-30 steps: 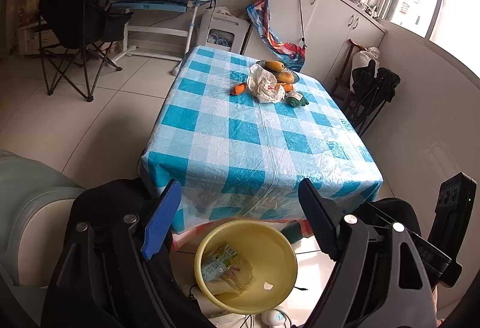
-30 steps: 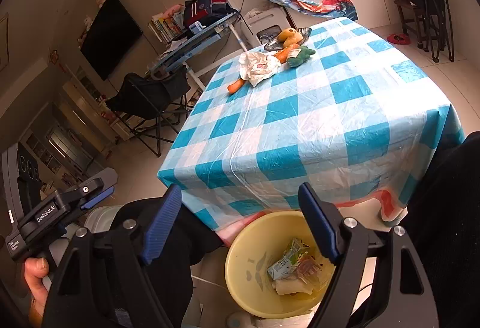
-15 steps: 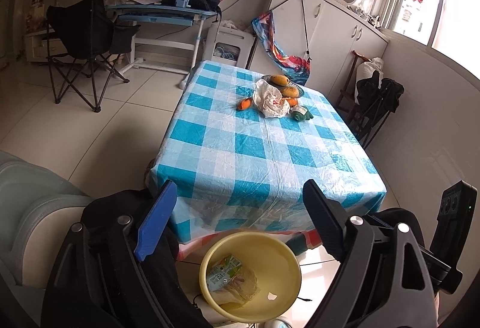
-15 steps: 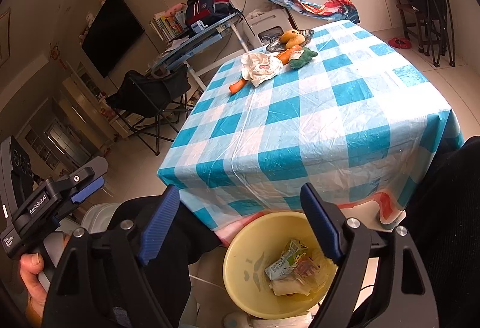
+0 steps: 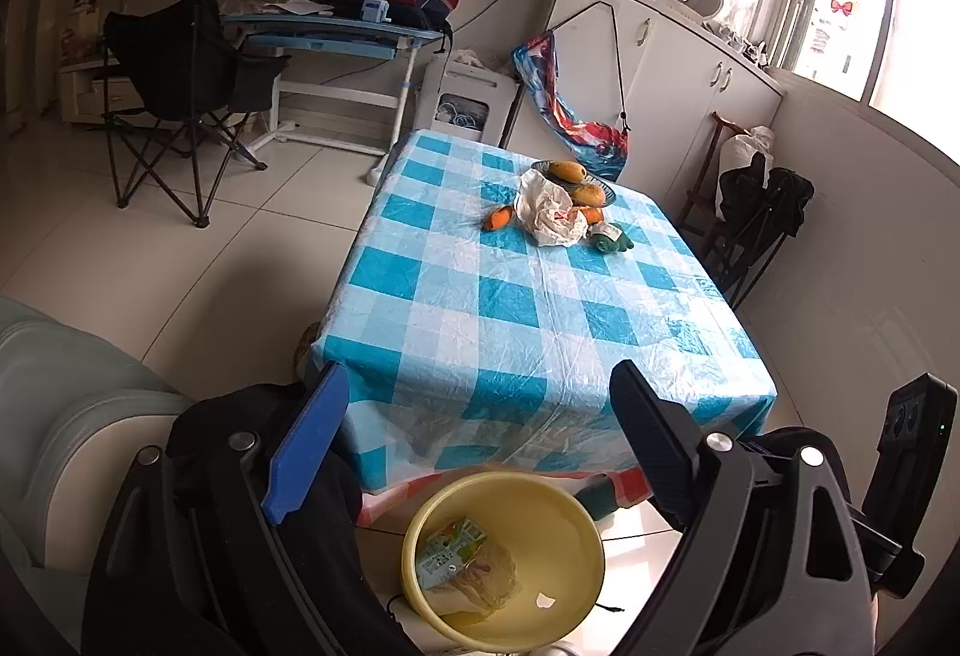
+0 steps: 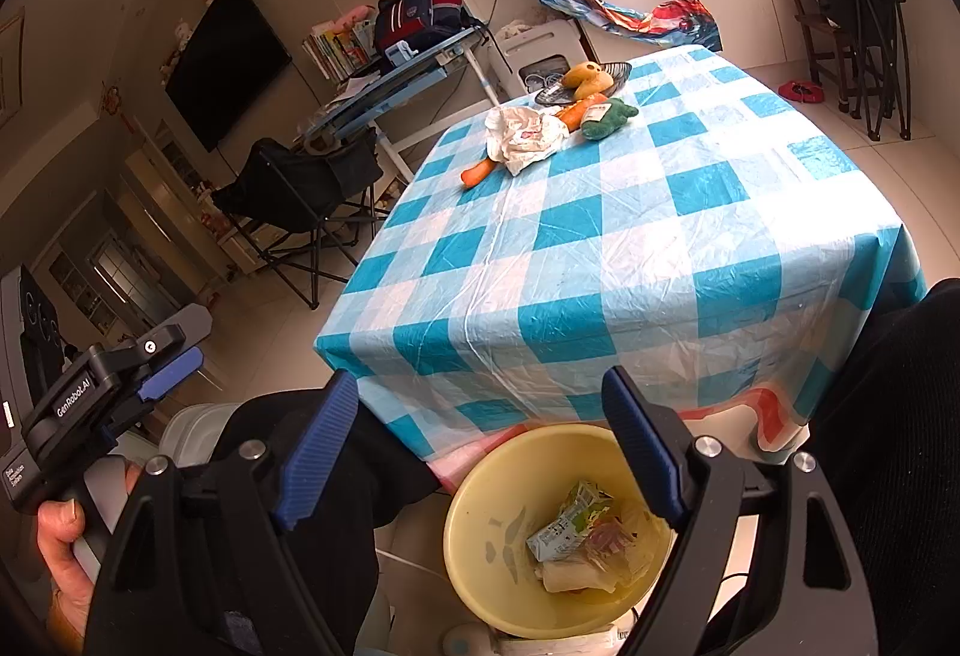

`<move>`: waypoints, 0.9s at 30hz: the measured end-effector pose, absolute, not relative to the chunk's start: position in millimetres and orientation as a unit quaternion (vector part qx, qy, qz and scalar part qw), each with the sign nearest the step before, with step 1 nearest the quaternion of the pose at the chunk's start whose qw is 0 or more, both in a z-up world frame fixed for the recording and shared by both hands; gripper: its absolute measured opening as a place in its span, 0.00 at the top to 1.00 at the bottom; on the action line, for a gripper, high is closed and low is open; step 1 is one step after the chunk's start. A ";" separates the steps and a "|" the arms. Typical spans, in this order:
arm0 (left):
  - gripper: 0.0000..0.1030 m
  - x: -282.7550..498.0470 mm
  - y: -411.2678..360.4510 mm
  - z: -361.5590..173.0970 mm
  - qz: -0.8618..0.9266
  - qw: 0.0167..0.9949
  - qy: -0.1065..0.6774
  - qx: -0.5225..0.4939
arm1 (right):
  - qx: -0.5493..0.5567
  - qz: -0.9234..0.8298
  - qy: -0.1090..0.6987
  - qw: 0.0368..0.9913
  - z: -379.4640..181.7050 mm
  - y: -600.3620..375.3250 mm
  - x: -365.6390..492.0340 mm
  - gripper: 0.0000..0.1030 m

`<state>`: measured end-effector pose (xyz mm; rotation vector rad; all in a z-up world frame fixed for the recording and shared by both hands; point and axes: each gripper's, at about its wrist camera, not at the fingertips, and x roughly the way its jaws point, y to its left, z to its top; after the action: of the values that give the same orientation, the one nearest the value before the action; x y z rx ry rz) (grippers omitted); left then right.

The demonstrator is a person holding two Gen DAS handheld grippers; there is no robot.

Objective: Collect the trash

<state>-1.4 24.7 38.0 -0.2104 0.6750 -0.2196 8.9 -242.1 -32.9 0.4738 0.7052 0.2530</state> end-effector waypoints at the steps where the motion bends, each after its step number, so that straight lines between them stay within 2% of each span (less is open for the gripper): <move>1: 0.17 -1.2 25.0 37.9 -0.107 0.932 0.330 -0.103 | 0.229 0.122 0.341 0.903 -32.8 -242.0 8.9 0.22; 27: 0.16 25.1 32.3 26.8 -0.077 0.931 0.336 -0.118 | 0.203 0.137 0.341 0.907 -30.7 -247.1 21.8 0.22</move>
<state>25.1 32.3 26.8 -0.2420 0.6868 -0.1583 21.8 -247.1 -30.7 0.4198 0.7045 0.2828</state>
